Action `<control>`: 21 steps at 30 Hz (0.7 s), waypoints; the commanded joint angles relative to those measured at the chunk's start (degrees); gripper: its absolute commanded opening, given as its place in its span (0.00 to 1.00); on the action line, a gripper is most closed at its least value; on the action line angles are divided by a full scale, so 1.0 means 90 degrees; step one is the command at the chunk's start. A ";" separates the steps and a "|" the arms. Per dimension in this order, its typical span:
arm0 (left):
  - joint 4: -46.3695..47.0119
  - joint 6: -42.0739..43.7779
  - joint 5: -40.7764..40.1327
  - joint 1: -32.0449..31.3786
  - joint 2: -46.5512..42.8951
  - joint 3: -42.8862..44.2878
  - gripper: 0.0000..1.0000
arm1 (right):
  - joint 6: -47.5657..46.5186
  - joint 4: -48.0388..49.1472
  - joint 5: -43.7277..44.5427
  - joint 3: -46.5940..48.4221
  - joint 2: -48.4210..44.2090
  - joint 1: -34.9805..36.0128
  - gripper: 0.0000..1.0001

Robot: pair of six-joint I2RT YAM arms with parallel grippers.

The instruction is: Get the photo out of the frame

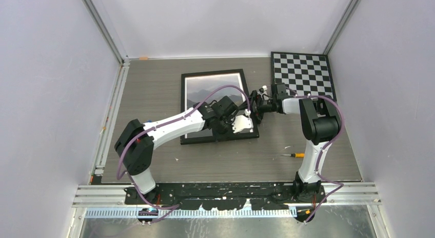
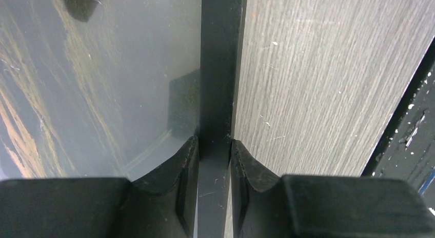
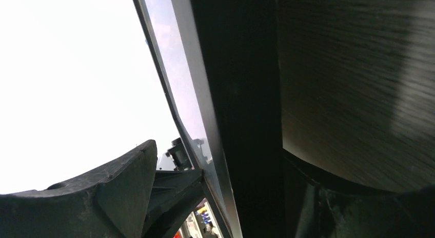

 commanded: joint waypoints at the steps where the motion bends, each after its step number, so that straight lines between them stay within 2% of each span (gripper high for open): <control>1: 0.0692 -0.0415 -0.0104 0.0252 -0.0389 0.0326 0.00 | 0.0522 0.0538 -0.0422 -0.0125 -0.0262 -0.0028 0.80; 9: 0.0913 -0.0537 -0.0110 0.0326 -0.0322 0.0311 0.00 | 0.0480 0.0394 -0.0475 -0.0596 -0.0782 -0.0099 0.80; 11: 0.0944 -0.0570 -0.0016 0.0334 -0.0325 0.0298 0.00 | 0.0470 0.0376 -0.0470 -0.0655 -0.0857 -0.0101 0.77; 13: 0.0946 -0.0586 0.0107 0.0333 -0.0330 0.0272 0.00 | 0.0536 0.0398 -0.0446 -0.0671 -0.0921 -0.0100 0.72; 16: 0.0898 -0.0633 0.0095 0.0338 -0.0321 0.0270 0.00 | 0.0643 0.0388 -0.0436 -0.0639 -0.1056 -0.0107 0.57; 18: 0.0805 -0.0672 0.0043 0.0338 -0.0324 0.0332 0.08 | 0.0657 0.0242 -0.0427 -0.0592 -0.1193 -0.0121 0.44; 21: 0.0690 -0.0799 0.0066 0.0398 -0.0413 0.0397 0.32 | 0.0450 -0.0360 -0.0349 -0.0489 -0.1436 -0.0234 0.28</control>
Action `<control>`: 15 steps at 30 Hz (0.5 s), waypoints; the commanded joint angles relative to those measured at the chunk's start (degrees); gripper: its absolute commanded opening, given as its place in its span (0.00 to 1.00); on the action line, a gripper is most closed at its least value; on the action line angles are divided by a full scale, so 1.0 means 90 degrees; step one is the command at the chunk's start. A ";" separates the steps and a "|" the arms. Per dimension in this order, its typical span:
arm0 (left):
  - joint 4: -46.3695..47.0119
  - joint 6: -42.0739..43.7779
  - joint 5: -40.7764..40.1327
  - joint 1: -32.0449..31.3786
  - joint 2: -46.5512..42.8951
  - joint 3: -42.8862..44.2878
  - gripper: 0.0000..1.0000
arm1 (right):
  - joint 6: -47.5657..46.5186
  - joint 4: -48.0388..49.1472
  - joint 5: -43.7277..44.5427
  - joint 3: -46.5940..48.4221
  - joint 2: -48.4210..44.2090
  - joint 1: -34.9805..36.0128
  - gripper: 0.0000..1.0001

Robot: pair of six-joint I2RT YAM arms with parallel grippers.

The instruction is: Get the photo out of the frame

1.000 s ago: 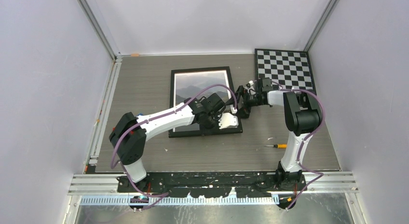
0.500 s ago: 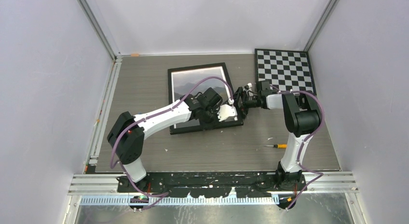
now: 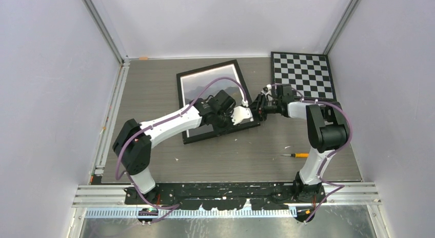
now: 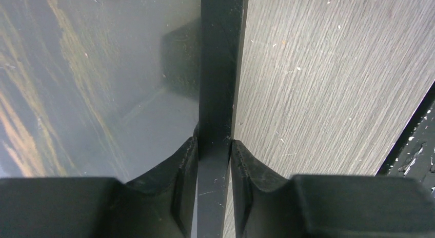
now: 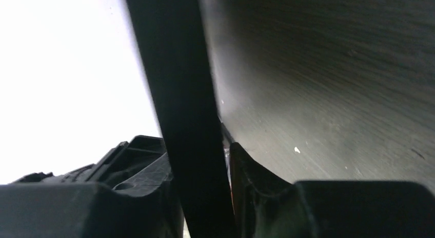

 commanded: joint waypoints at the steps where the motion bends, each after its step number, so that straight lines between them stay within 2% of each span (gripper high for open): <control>1: 0.0193 -0.0364 0.0031 0.0110 -0.0456 0.0339 0.43 | 0.0049 -0.0979 -0.0038 0.0267 -0.0802 -0.0142 0.24; 3: 0.0129 -0.0466 0.0056 0.0160 -0.0597 0.0357 0.60 | -0.0345 -0.1625 0.0089 0.0435 -0.1021 -0.0229 0.16; 5: 0.0030 -0.0547 0.0100 0.0197 -0.0764 0.0408 0.74 | -0.0700 -0.2277 0.0275 0.0611 -0.1211 -0.0298 0.02; 8: -0.0132 -0.0697 0.0108 0.0249 -0.1049 0.0481 0.98 | -0.1264 -0.3273 0.0531 0.0975 -0.1508 -0.0377 0.01; 12: -0.0352 -0.0988 0.0058 0.0400 -0.1436 0.0529 1.00 | -0.2389 -0.4874 0.1270 0.1564 -0.1960 -0.0427 0.01; 15: -0.0405 -0.1343 0.0051 0.0714 -0.1722 0.0429 1.00 | -0.3034 -0.5730 0.2352 0.1916 -0.2376 -0.0429 0.00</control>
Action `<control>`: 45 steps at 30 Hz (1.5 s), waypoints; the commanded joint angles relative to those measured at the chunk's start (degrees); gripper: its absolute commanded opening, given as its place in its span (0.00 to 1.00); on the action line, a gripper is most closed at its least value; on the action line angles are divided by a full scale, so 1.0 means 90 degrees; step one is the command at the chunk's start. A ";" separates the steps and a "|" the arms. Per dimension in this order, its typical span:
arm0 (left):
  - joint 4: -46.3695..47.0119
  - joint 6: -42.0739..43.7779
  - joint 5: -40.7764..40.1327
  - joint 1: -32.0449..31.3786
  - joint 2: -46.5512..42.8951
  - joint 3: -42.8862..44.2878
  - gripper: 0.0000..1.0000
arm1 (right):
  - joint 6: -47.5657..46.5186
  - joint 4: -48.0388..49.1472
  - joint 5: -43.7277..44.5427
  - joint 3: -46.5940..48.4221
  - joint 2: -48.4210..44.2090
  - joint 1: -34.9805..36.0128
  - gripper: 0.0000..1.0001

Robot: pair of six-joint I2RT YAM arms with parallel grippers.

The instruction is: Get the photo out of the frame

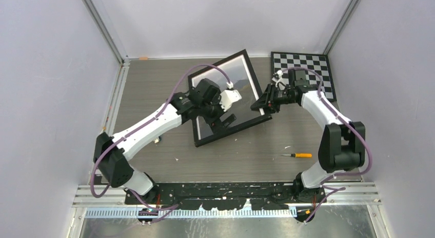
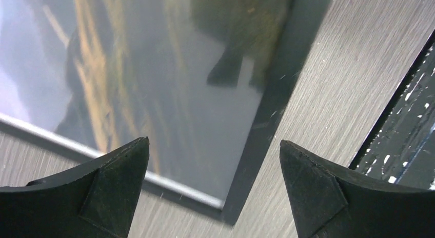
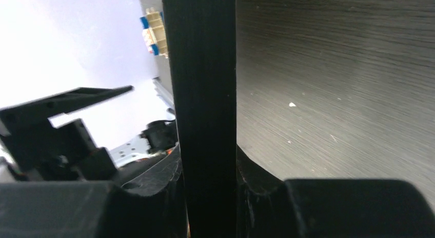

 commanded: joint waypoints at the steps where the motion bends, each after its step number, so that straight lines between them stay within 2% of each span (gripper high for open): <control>1: -0.0177 -0.0697 0.0029 0.0457 -0.0623 0.0139 1.00 | -0.1107 -0.2236 0.1832 0.0699 -0.0923 -0.0035 0.00; 9: 0.0008 -0.2150 0.0624 0.1760 -0.1090 -0.0175 1.00 | -0.1276 -0.2533 0.3600 0.1178 -0.1731 0.0041 0.00; 14: 0.0060 -0.2799 0.0855 0.2354 -0.1201 -0.0154 1.00 | -0.1565 -0.3086 0.4948 0.2008 -0.1599 0.0551 0.01; 17: -0.0031 -0.3388 0.0548 0.2505 -0.1172 -0.0040 1.00 | -0.1786 -0.3256 0.5590 0.2381 -0.1557 0.0718 0.01; 20: -0.0054 -0.3906 0.0609 0.2758 -0.1161 0.0051 1.00 | -0.2013 -0.3499 0.6259 0.2806 -0.1487 0.0891 0.01; 30: 0.0353 -0.5065 0.0725 0.3186 -0.1153 0.0112 1.00 | -0.2874 -0.4646 0.7770 0.4813 -0.0499 0.1534 0.00; 35: 0.0470 -0.5561 0.0862 0.3454 -0.1146 0.0034 1.00 | -0.3377 -0.4760 0.8578 0.5602 0.0006 0.2206 0.00; 45: 0.1414 -0.6830 0.1571 0.4229 -0.1168 -0.0340 1.00 | -0.4414 -0.4280 1.0121 0.5659 0.0526 0.3668 0.01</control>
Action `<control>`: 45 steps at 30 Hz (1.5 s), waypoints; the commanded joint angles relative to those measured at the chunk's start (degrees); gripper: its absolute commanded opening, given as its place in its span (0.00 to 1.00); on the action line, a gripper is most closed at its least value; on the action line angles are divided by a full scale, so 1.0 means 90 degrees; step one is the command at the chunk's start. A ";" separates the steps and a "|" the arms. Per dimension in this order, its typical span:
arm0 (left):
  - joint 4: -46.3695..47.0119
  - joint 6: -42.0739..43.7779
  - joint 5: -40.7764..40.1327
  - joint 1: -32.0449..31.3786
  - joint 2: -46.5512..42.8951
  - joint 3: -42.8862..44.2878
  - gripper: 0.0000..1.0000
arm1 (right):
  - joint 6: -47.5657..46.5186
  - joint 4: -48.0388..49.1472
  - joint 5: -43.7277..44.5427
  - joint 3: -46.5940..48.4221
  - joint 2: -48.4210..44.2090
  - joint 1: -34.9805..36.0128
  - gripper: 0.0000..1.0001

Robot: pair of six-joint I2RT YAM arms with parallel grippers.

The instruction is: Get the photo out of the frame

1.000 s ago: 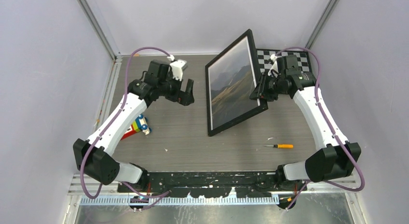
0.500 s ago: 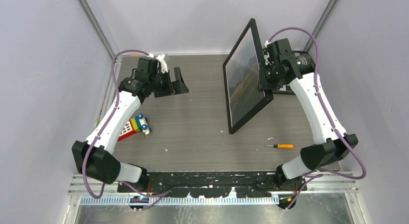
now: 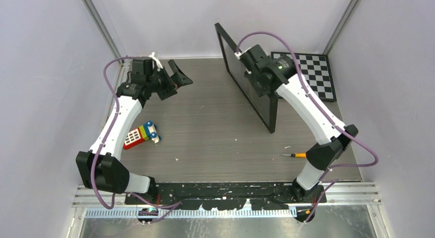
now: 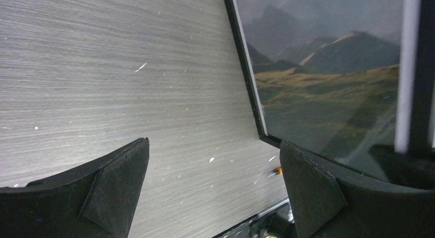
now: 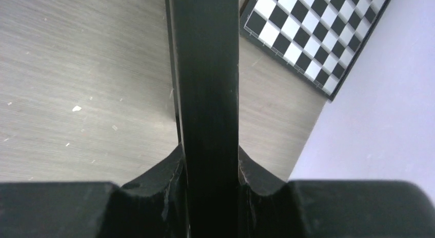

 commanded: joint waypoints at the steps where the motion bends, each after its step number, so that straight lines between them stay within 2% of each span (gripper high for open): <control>1: 0.0975 -0.0955 0.0570 0.0307 -0.0192 -0.0210 1.00 | -0.0706 0.0970 0.1575 0.0119 0.0184 0.0357 0.01; 6: 0.2129 -0.2040 0.0749 0.0315 -0.0256 -0.0546 1.00 | -0.0741 0.1068 0.1758 0.0103 0.0422 0.0796 0.01; 10: 0.3040 -0.2796 0.0560 0.0237 -0.0191 -0.0662 1.00 | -0.0784 0.1123 0.1878 0.0031 0.0593 0.1176 0.00; 15: 0.3048 -0.2908 0.0084 -0.0075 0.0048 -0.0352 1.00 | -0.0836 0.1200 0.2065 -0.0011 0.0794 0.1636 0.03; 19: 0.2579 -0.2903 -0.0236 -0.0406 0.0386 0.0088 1.00 | -0.0883 0.1250 0.2169 -0.0049 0.0963 0.1973 0.05; 26: 0.2604 -0.3285 -0.0206 -0.0614 0.1008 0.0330 0.99 | -0.0898 0.1308 0.2222 -0.0112 0.1136 0.2371 0.06; 35: 0.2381 -0.3593 -0.0285 -0.0822 0.1286 0.0255 0.81 | -0.0863 0.1316 0.2174 -0.0302 0.1222 0.2729 0.13; 43: 0.1744 -0.3522 -0.0510 -0.0818 0.1208 0.0078 0.40 | -0.0724 0.1213 0.1836 -0.0560 0.1098 0.2967 0.27; 45: 0.1538 -0.3408 -0.0571 -0.0809 0.1155 0.0078 0.28 | -0.0655 0.1164 0.1660 -0.0672 0.1024 0.3011 0.38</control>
